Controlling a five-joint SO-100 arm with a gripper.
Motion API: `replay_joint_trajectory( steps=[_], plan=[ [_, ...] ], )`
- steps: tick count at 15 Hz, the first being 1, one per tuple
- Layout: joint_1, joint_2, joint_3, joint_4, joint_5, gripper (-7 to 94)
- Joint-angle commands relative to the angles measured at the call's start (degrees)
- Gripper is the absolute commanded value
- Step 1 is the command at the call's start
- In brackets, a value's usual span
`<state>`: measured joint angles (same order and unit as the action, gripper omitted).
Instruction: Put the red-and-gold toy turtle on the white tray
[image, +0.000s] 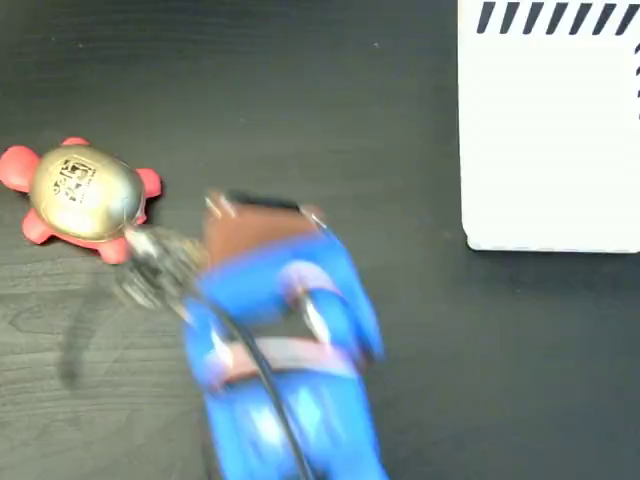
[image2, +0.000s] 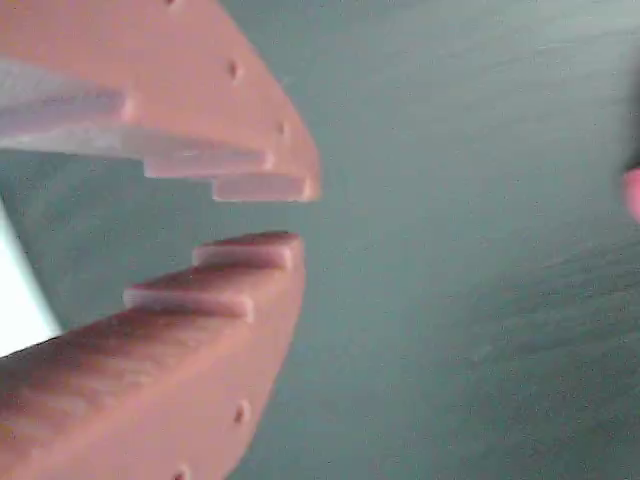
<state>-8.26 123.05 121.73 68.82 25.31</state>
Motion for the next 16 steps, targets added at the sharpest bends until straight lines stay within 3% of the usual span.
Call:
replay_joint_trajectory(
  steps=[1, 4, 8, 13, 14, 16],
  plan=[
    [-6.6, -9.4, -16.3, 4.8, 9.1, 0],
    [-13.3, -24.2, -33.8, 12.4, 16.5, 0],
    [-15.9, -44.6, -59.2, 22.7, 21.3, 0],
    [-16.8, -54.6, -69.0, 26.0, 23.4, 1],
    [-16.9, -55.4, -69.5, 26.3, 23.4, 4],
    [-17.3, -56.5, -70.7, 27.7, 23.4, 23]
  ],
)
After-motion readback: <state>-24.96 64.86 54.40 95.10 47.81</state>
